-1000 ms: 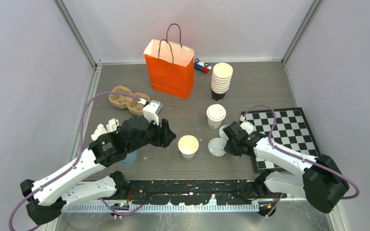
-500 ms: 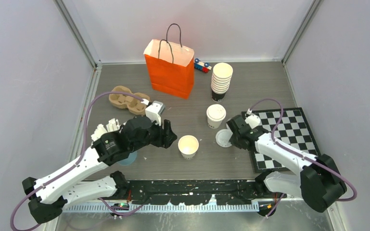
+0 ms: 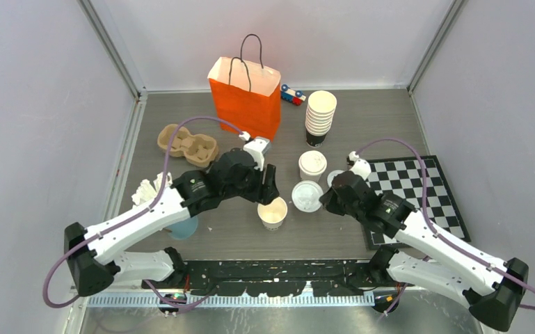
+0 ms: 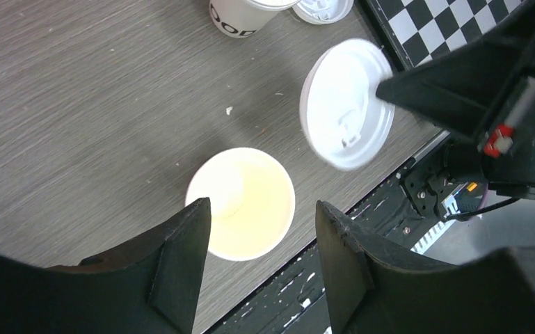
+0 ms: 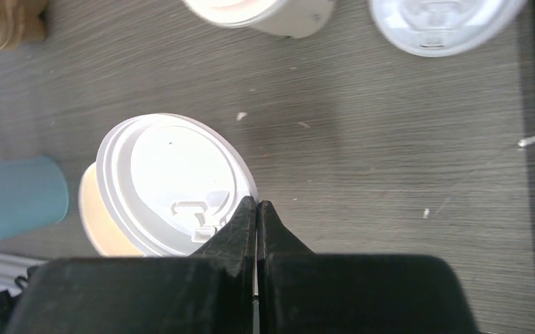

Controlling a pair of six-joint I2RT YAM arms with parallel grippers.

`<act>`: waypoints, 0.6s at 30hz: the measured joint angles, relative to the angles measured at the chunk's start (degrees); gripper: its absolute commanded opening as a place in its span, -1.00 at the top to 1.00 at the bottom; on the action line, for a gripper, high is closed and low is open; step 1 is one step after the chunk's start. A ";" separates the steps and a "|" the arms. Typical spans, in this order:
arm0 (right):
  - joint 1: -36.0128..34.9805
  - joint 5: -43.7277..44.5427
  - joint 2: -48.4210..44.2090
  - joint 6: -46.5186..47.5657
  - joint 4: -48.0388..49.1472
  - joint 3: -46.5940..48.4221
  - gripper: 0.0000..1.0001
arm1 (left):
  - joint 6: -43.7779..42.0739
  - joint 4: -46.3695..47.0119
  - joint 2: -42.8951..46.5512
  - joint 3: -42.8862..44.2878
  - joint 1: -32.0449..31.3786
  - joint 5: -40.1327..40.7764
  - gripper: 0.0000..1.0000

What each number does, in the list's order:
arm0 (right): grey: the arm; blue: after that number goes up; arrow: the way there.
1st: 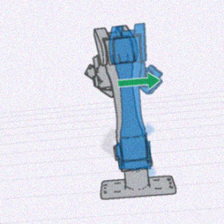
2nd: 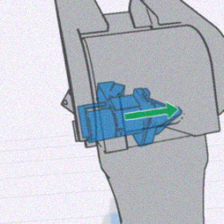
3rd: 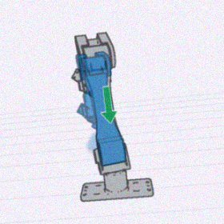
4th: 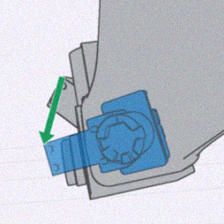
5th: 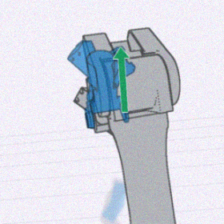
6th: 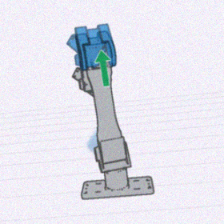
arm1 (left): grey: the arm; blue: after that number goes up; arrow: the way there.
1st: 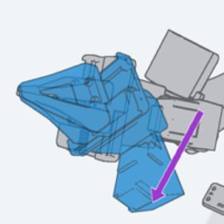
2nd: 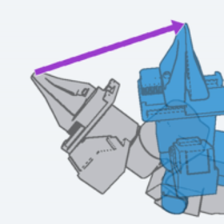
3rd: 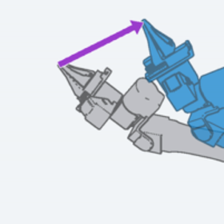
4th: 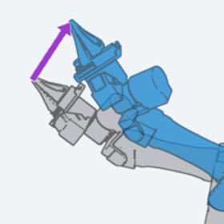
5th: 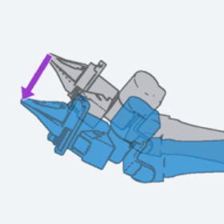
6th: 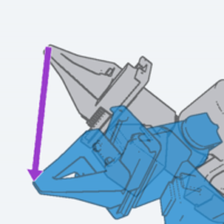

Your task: Pack the takeout coffee

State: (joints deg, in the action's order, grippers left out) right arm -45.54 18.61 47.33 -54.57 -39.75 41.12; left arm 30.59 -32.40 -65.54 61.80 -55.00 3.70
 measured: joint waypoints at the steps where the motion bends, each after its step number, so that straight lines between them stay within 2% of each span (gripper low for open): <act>1: -1.25 0.37 0.59 -0.02 -0.09 1.01 0.99 | 0.00 0.48 -1.14 0.50 0.00 -0.26 -0.16; 6: -6.84 2.99 4.22 -0.04 -0.13 6.38 0.99 | 0.00 2.16 -7.26 2.58 0.00 -0.61 -0.11; 10: -8.96 4.24 5.22 -0.02 0.02 8.37 1.00 | 0.09 2.43 -9.81 2.78 0.00 -0.55 0.10; 11: -9.31 4.50 5.38 0.00 0.17 8.61 1.00 | 0.09 2.49 -10.03 2.78 0.00 -0.48 0.18; 13: -9.75 4.85 5.55 0.00 0.35 8.74 1.00 | 0.13 2.71 -10.10 2.78 0.00 -0.28 0.52; 15: -9.97 4.90 5.57 0.02 0.70 8.74 0.99 | 0.13 3.45 -10.10 2.78 0.00 -0.11 0.77; 17: -10.03 4.85 5.57 0.37 1.38 8.74 0.96 | 0.33 3.85 -10.08 2.78 0.00 -0.09 0.96; 18: -10.03 4.85 5.55 0.79 1.81 8.74 0.95 | 0.39 4.15 -10.08 2.78 0.00 -0.09 1.00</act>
State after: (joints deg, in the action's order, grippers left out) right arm -55.57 23.46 52.88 -53.78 -37.93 49.87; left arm 30.98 -28.25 -75.61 64.58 -55.00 3.62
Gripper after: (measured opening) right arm 0.023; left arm 0.093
